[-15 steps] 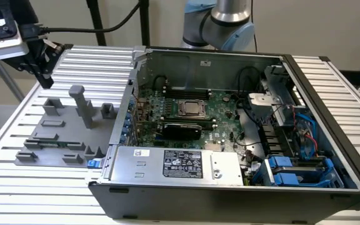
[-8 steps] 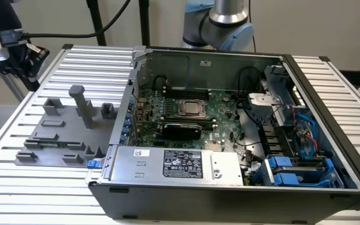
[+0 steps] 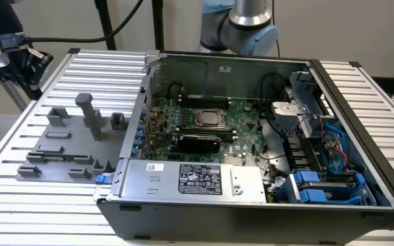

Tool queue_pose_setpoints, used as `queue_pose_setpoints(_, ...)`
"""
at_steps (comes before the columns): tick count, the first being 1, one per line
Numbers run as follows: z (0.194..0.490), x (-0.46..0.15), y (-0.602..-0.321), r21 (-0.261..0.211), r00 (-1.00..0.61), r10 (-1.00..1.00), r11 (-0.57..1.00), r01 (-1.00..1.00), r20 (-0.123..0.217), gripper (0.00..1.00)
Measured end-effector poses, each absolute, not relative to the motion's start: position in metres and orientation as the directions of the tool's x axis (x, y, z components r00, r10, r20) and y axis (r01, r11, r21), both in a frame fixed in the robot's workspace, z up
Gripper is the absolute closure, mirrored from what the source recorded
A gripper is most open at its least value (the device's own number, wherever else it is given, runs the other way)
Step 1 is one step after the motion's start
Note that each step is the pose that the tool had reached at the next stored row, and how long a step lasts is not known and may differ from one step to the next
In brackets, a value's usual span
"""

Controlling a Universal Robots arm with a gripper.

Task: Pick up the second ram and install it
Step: 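Reach for the second ram, then pick up the second ram and move it above second insertion slot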

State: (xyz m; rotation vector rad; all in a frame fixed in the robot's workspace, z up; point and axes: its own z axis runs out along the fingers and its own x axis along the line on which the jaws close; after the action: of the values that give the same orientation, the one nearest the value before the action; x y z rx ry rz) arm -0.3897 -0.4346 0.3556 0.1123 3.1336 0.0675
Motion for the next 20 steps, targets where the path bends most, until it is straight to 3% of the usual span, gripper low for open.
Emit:
queue_pose_setpoints(10, 0.3552, -0.3890, -0.4346, 0.044, -0.998, 0.064, 0.997, 0.064, -0.004, 1.00)
queue_pose_setpoints(20, 0.3489, -0.3888, -0.4346, 0.044, -0.994, -0.114, 0.993, -0.114, -0.004, 1.00)
